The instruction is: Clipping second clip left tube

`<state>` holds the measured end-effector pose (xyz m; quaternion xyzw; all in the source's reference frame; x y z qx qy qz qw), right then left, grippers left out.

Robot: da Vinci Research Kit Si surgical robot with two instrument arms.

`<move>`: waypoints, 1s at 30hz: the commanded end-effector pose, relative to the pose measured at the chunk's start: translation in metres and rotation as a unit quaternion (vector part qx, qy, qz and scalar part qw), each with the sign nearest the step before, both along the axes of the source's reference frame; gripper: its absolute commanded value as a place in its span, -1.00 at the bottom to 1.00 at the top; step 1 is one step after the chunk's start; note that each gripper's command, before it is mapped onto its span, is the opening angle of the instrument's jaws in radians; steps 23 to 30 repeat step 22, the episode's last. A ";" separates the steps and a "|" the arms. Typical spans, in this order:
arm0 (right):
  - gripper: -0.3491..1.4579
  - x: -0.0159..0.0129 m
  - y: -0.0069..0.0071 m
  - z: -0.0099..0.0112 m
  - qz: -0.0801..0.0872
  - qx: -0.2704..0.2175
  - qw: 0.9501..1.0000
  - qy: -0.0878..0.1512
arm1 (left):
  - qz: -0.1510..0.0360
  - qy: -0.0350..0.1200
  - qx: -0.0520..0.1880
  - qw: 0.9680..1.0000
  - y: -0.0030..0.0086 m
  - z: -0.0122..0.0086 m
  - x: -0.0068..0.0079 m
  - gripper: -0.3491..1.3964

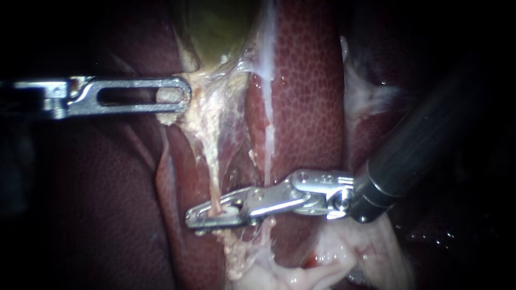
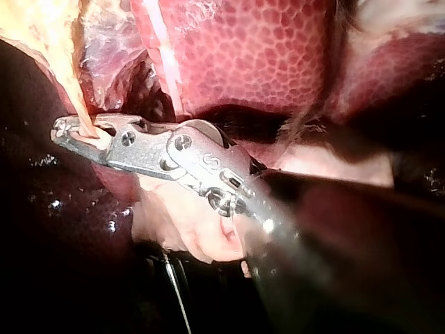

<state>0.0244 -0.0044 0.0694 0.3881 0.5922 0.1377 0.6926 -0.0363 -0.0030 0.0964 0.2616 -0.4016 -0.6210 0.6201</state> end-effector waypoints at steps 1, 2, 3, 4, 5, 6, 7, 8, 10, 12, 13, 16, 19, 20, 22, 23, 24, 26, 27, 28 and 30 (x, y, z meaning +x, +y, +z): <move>-1.00 0.0001 0.0000 0.0000 0.000 0.000 1.000 0.000 | 0.000 0.000 0.000 1.000 0.0000 0.0000 0.0000 -1.00; -1.00 0.0000 -0.0001 0.0000 0.000 0.000 1.000 0.000 | 0.000 0.000 0.000 1.000 0.0000 0.0000 0.0000 -1.00; -1.00 0.0000 -0.0001 0.0000 0.000 0.000 1.000 0.000 | 0.000 0.000 0.000 1.000 0.0000 0.0000 0.0000 -1.00; -1.00 0.0000 -0.0001 0.0000 0.000 0.000 1.000 0.000 | 0.000 0.000 0.000 1.000 0.0000 0.0000 0.0000 -1.00; -1.00 0.0000 -0.0001 0.0000 0.000 0.000 1.000 0.000 | 0.000 0.000 0.000 1.000 0.0000 0.0000 0.0000 -1.00; -1.00 0.0000 -0.0001 0.0000 0.000 0.000 1.000 0.000 | 0.000 0.000 0.000 1.000 0.0000 0.0000 0.0000 -1.00; -1.00 0.0000 -0.0001 0.0000 0.000 0.000 1.000 0.001 | 0.000 0.000 0.000 1.000 0.0000 0.0000 0.0000 -1.00; -1.00 0.0000 -0.0001 0.0000 0.000 0.000 1.000 0.001 | 0.000 0.000 0.000 1.000 0.0000 0.0000 0.0000 -1.00; -1.00 -0.0001 -0.0001 0.0000 0.000 0.000 1.000 0.001 | 0.000 0.000 0.000 1.000 0.0000 0.0000 0.0000 -1.00; -1.00 -0.0001 -0.0001 0.0000 0.000 0.000 1.000 0.001 | 0.000 0.000 0.000 1.000 0.0000 0.0000 0.0000 -1.00; -1.00 -0.0001 -0.0001 0.0000 0.000 0.000 1.000 0.001 | 0.000 0.000 0.000 1.000 0.0000 0.0000 0.0000 -1.00; -1.00 -0.0001 -0.0001 0.0000 0.000 0.000 1.000 0.001 | 0.000 0.000 0.000 1.000 0.0000 0.0000 0.0000 -1.00; -1.00 -0.0001 -0.0001 0.0000 -0.001 0.003 1.000 0.000 | 0.000 0.000 0.000 1.000 0.0000 0.0000 0.0000 -1.00; -1.00 -0.0001 -0.0001 0.0000 -0.001 0.003 1.000 0.000 | 0.000 0.000 0.000 1.000 0.0000 0.0000 0.0000 -1.00; -1.00 -0.0001 -0.0001 0.0000 -0.001 0.003 1.000 0.000 | 0.000 0.000 0.000 1.000 0.0000 0.0000 0.0000 -1.00; -1.00 -0.0001 -0.0001 0.0000 -0.001 0.003 1.000 0.000 | 0.000 0.000 0.000 1.000 0.0000 0.0000 0.0000 -1.00; -1.00 -0.0001 -0.0001 0.0000 -0.001 0.003 1.000 0.000 | 0.000 0.000 0.000 1.000 0.0000 0.0000 0.0000 -1.00; -1.00 -0.0001 -0.0001 0.0000 -0.001 0.003 1.000 0.000 | 0.000 0.000 0.000 1.000 0.0000 0.0000 0.0000 -1.00; -1.00 -0.0001 -0.0001 0.0000 -0.001 0.003 1.000 0.000 | 0.000 0.000 0.000 1.000 0.0000 0.0000 0.0000 -1.00; -1.00 -0.0001 -0.0001 0.0000 -0.001 0.003 1.000 0.000 | 0.000 0.000 0.000 1.000 0.0000 0.0000 0.0000 -1.00; -1.00 -0.0001 -0.0001 0.0000 -0.001 0.003 1.000 0.000 | 0.000 0.000 0.000 1.000 0.0000 0.0000 0.0000 -1.00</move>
